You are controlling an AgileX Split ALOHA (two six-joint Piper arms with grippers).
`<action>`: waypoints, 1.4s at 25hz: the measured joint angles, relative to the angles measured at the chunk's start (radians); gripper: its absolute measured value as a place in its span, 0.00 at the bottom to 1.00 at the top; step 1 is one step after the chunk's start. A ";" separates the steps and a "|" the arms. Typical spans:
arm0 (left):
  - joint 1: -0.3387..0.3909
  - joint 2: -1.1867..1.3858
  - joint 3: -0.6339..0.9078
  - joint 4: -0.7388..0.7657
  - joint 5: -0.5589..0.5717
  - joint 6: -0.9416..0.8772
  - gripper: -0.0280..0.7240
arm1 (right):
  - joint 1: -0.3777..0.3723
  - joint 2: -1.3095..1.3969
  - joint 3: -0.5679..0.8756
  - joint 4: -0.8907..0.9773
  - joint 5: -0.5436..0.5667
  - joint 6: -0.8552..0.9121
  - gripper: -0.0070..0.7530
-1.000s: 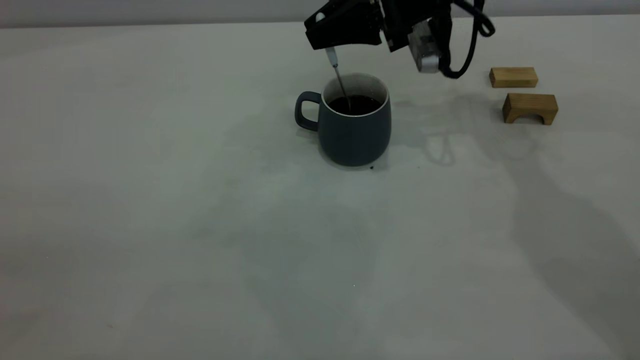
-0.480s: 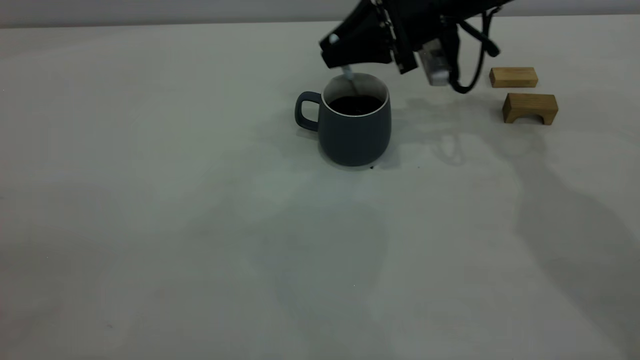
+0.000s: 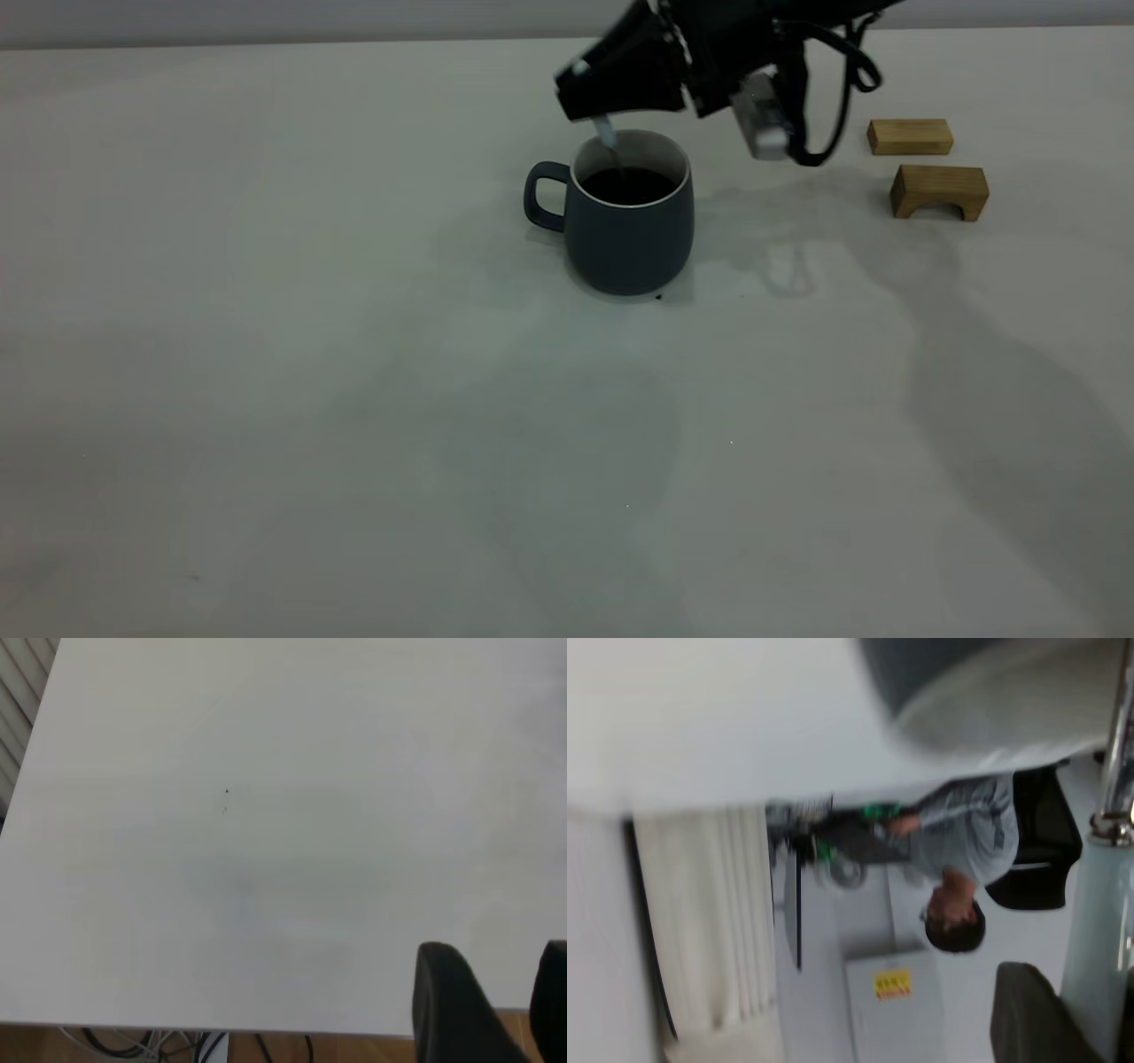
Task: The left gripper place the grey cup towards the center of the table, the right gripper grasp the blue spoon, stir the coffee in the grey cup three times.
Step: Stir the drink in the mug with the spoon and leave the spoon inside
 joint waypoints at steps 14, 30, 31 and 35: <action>0.000 0.000 0.000 0.000 0.000 0.000 0.43 | -0.035 0.000 0.000 -0.105 -0.011 0.027 0.19; 0.000 0.000 0.000 0.000 0.000 0.000 0.43 | 0.009 0.000 0.000 0.028 -0.048 -0.214 0.19; 0.000 0.000 0.000 0.000 0.000 0.000 0.43 | -0.002 0.000 0.000 0.010 -0.048 -0.209 0.19; 0.000 0.000 0.000 0.000 0.000 0.000 0.43 | -0.041 0.000 0.000 -0.058 -0.026 -0.129 0.19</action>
